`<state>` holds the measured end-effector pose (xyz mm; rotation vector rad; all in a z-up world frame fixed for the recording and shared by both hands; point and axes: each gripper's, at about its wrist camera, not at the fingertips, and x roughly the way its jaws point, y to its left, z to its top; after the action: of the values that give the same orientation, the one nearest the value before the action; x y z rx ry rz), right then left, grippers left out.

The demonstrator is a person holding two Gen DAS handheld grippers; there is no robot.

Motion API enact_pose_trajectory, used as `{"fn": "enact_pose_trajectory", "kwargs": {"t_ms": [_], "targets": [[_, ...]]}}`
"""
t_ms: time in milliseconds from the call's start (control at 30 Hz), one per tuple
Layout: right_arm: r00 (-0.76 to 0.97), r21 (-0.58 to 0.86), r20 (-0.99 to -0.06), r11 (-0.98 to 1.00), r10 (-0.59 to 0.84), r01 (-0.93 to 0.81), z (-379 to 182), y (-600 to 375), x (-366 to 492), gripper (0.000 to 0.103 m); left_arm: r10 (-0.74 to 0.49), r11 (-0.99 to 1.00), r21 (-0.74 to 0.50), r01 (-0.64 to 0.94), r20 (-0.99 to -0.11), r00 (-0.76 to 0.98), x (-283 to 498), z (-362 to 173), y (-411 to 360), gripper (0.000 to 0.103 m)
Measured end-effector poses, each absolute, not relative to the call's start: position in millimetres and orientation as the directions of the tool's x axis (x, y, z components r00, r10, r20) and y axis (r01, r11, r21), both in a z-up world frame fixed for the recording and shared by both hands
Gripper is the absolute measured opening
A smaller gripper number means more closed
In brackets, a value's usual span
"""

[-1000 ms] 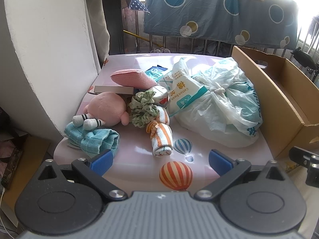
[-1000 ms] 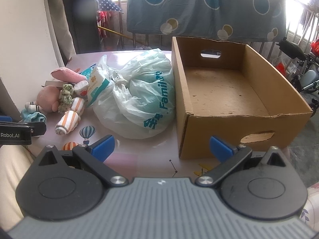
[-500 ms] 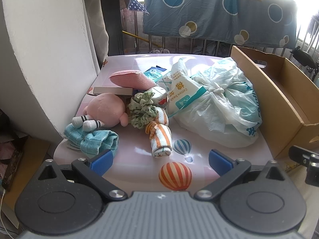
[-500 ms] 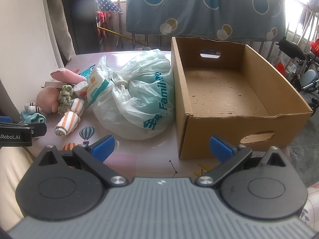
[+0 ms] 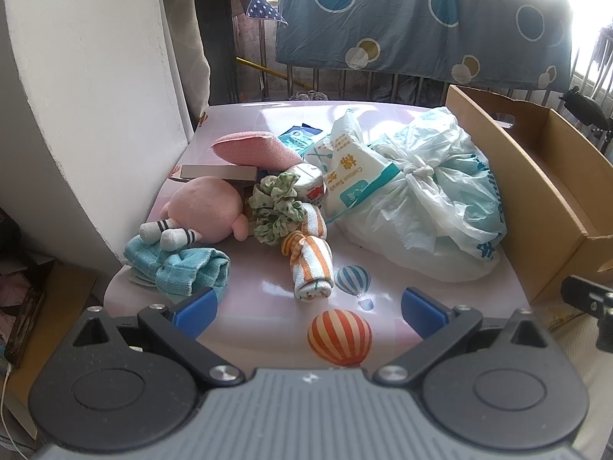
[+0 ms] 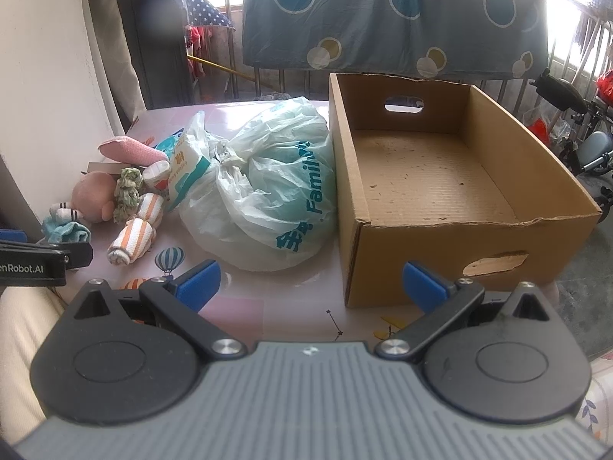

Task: Organize soft objects
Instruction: 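Reach the right gripper to the pink knit pad and close on it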

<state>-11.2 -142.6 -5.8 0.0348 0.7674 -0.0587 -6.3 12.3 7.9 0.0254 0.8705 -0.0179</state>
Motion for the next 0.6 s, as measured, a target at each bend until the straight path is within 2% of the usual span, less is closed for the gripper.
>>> {"fn": "enact_pose_trajectory", "kwargs": {"t_ms": [200, 467, 600], "targets": [[0.744, 0.056, -0.668, 0.998, 0.014, 0.031, -1.3, -142.3, -13.5, 0.102, 0.009, 1.0, 0.011, 0.0, -0.765, 0.644, -4.0, 4.4, 25.4, 0.103], [0.818, 0.112, -0.562, 0.991, 0.123, -0.072, 23.8, -134.3, -2.6, 0.102, 0.015, 0.998, -0.034, -0.059, -0.739, 0.673, 6.9, 13.6, 64.9, 0.103], [0.841, 0.062, -0.516, 0.986, 0.165, -0.155, 39.4, -117.3, 16.6, 0.102, 0.022, 0.992, -0.067, -0.104, -0.728, 0.686, 13.1, 14.3, 88.0, 0.103]]}}
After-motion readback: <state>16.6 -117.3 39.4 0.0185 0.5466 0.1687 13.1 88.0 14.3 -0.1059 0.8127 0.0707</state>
